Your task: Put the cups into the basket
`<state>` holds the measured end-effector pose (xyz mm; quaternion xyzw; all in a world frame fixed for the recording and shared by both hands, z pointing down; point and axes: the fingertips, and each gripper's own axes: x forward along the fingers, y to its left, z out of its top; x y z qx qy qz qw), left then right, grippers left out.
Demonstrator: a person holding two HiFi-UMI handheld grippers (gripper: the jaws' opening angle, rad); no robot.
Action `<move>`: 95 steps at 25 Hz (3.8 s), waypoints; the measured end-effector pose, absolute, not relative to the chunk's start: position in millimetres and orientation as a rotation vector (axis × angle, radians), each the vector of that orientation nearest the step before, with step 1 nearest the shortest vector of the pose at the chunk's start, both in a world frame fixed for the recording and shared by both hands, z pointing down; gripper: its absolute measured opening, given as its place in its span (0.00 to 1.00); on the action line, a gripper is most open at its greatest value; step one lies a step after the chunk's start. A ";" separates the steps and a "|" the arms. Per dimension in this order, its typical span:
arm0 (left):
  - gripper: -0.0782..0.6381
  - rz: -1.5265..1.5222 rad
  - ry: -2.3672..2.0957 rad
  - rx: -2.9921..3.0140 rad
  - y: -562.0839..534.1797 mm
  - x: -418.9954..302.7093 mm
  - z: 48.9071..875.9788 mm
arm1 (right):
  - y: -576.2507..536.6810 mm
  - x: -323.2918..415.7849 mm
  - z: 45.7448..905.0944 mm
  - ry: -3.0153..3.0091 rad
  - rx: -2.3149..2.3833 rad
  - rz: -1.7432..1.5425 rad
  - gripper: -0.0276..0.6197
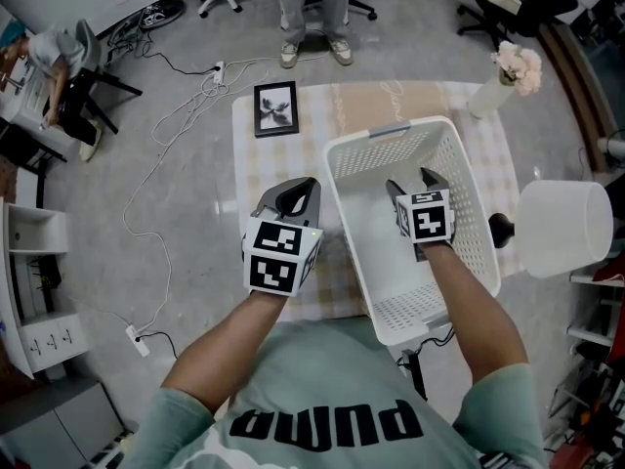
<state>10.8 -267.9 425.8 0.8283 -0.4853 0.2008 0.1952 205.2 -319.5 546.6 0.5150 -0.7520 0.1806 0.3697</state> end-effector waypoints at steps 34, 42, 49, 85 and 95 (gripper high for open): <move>0.11 0.498 -1.311 2.379 -246.0 8.4 412.7 | -285.0 189.2 468.0 -2.063 1.377 0.519 0.58; 0.11 0.467 -1.298 2.408 -229.3 -1.3 403.7 | -241.2 172.7 412.4 -2.149 1.500 0.449 0.33; 0.11 0.429 -1.269 2.459 -213.5 -5.3 389.0 | -207.4 143.8 372.9 -2.200 1.545 0.361 0.11; 0.11 0.469 -1.361 2.412 -146.5 -95.3 434.9 | -125.5 -19.3 457.3 -2.285 1.285 0.343 0.38; 0.11 0.458 -1.390 2.399 -155.0 -100.0 434.6 | -132.7 -18.6 468.7 -2.259 1.274 0.354 0.42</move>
